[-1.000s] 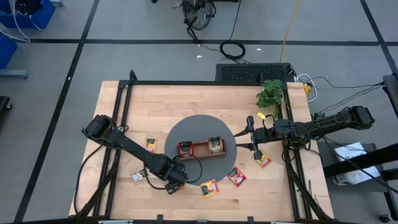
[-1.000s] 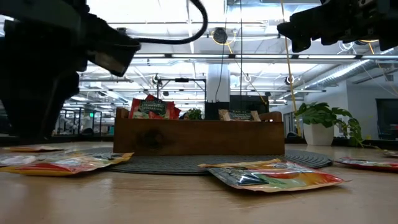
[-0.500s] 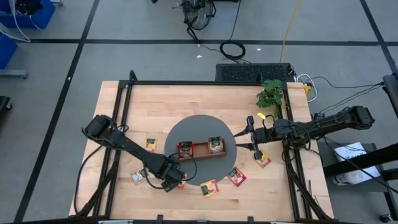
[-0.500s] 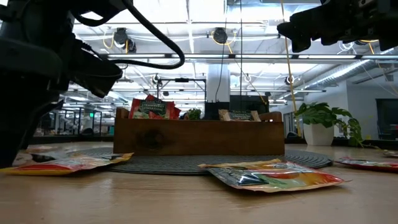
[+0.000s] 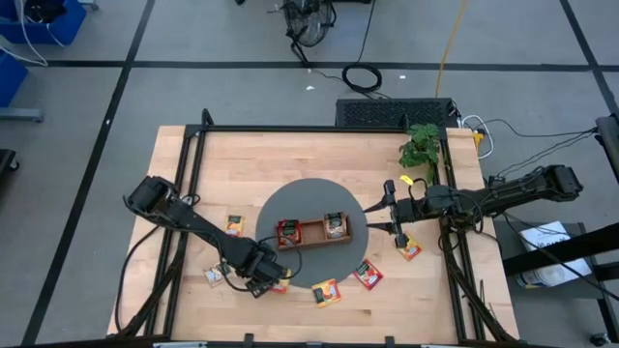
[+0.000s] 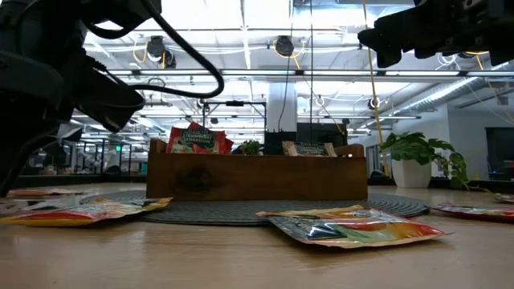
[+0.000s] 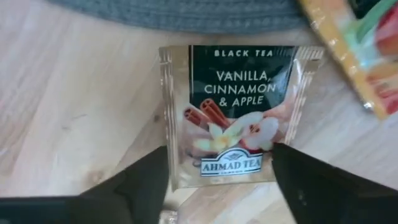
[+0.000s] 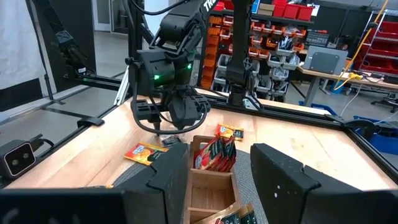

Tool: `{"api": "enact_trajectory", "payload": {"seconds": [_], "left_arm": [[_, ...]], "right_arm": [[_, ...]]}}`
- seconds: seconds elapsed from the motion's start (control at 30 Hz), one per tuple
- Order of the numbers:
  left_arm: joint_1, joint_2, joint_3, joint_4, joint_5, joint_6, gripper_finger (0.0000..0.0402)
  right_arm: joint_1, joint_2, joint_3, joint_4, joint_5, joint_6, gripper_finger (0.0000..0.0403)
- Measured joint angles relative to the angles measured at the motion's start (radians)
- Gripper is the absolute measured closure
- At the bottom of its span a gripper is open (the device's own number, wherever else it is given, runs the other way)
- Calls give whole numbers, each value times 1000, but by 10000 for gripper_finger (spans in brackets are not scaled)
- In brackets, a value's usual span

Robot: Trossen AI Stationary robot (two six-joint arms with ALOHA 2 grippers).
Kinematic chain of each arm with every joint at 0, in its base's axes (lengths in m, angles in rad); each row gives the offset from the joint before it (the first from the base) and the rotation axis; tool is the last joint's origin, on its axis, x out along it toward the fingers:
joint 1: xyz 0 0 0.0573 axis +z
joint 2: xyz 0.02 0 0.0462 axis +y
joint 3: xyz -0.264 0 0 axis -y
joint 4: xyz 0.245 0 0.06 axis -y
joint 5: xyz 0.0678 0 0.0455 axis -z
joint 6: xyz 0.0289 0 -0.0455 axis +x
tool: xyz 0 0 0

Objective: Pick & Place Tea
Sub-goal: Put the yellow tea bag into the right section of the wooden organizer

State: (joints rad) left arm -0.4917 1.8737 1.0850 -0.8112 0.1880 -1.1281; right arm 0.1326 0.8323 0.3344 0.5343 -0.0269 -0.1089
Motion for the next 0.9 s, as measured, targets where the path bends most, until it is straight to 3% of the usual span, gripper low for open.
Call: {"api": "enact_trajectory", "payload": {"seconds": [0.27,0.5,0.67,0.9], "left_arm": [[-1,2,-2,-3,29,16,270],[-2,3,-2,9,31,78,365],[-7,-26,5,-2,-5,72,372],[-37,-133,108,-201,-296,60,372]], "right_arm": [[0,0,0,0,0,0,245],[0,0,0,0,0,0,245],[0,2,0,1,0,19,245],[0,117,0,147,0,61,245]]}}
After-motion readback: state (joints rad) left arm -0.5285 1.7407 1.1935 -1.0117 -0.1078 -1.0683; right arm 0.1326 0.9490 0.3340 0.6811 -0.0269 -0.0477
